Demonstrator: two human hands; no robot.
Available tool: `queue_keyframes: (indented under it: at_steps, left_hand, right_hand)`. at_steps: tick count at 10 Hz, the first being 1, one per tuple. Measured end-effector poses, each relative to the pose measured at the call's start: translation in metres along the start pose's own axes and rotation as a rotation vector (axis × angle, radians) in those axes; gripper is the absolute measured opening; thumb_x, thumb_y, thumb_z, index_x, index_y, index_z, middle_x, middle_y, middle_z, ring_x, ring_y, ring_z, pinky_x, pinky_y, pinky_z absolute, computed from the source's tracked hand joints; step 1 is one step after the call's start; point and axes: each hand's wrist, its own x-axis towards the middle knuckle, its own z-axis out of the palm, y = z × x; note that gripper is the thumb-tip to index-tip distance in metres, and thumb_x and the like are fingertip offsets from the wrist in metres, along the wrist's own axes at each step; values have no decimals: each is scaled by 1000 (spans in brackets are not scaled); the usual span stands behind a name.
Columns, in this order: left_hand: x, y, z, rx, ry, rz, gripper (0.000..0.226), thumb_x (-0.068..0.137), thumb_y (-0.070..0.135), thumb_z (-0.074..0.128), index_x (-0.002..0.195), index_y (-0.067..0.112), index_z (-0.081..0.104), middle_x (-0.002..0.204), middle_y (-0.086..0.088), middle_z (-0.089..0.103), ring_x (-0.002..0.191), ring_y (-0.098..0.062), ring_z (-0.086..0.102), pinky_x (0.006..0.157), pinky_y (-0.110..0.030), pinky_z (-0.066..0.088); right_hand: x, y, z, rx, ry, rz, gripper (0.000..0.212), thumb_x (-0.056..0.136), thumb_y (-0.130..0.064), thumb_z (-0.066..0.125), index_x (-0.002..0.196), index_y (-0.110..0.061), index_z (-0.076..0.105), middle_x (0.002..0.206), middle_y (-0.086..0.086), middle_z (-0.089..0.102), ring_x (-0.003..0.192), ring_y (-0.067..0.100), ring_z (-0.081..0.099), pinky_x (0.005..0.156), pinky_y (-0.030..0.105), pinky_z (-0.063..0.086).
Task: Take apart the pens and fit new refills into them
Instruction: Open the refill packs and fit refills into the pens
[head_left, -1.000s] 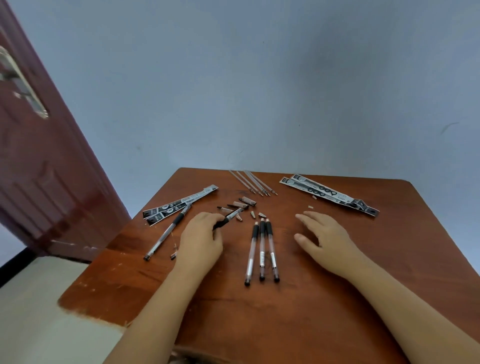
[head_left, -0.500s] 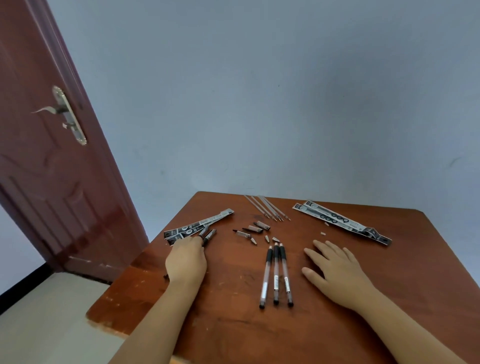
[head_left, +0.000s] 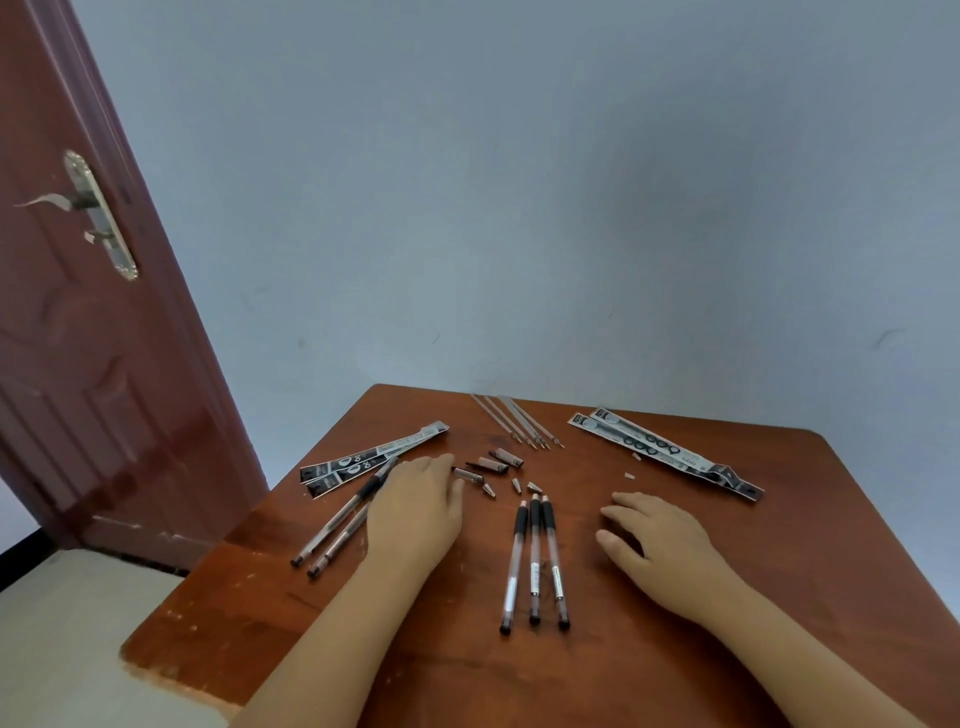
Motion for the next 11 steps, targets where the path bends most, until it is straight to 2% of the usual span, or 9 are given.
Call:
queue_keyframes:
  at_steps: [1,2,3,4,6,7,9,10,11]
  left_hand:
    - [8,6,9,11,-173,-69,62,94,48,31,145,18,10,153,-7,10,140,-23,5,113,-37,12]
    - [11,-4,20,129,-314,-125,72,92,57,22,145,15,-2,154,-9,-5,140,-25,-9,113,-41,1]
    - [10,-8,26,199,-382,-110,74,90,60,16,145,12,1,154,-10,-3,140,-23,-8,113,-40,-3]
    - [10,-7,27,198,-395,-97,72,91,59,15,145,12,2,154,-10,-3,141,-22,-5,113,-36,-1]
    - [11,-6,30,197,-391,-97,72,91,59,15,145,12,2,154,-9,-3,141,-22,-4,113,-36,1]
    - [11,-6,30,196,-387,-99,72,91,59,15,145,13,2,154,-10,-3,141,-22,-4,113,-36,1]
    - [9,-3,28,168,-352,-106,71,91,58,19,145,13,4,154,-9,0,141,-21,-1,114,-35,3]
    - [4,4,21,101,-181,-114,66,92,54,30,144,16,14,153,-6,11,140,-20,7,113,-33,12]
    - [-4,21,12,-31,25,-36,55,93,45,38,140,18,28,149,-1,24,137,-15,17,110,-26,17]
  right_hand:
    - [7,13,-15,168,169,36,32,92,-26,42,121,-15,51,126,1,53,116,13,45,96,23,31]
    - [20,33,-27,150,305,130,25,89,-15,47,109,-8,60,114,9,61,108,23,51,92,31,36]
    - [37,50,-33,35,313,263,26,90,-17,44,111,-10,58,117,11,58,108,30,48,88,38,38]
    - [50,60,-35,-76,247,346,30,92,-22,40,117,-15,54,123,9,53,113,29,45,89,38,37]
    - [61,65,-26,-90,240,396,27,89,-22,45,114,-15,56,114,10,56,108,28,48,86,37,37]
    - [61,66,-20,-78,338,371,26,89,-19,47,111,-12,59,110,10,60,104,28,51,85,36,36]
    - [49,61,-20,-33,611,285,20,86,-6,48,92,-4,67,88,14,68,85,32,58,79,37,31]
    - [34,48,-26,7,711,291,18,86,-9,50,89,-9,68,82,8,69,83,28,57,71,30,14]
    - [15,27,-34,247,727,261,16,86,-12,53,90,-13,68,80,3,67,81,22,53,69,27,16]
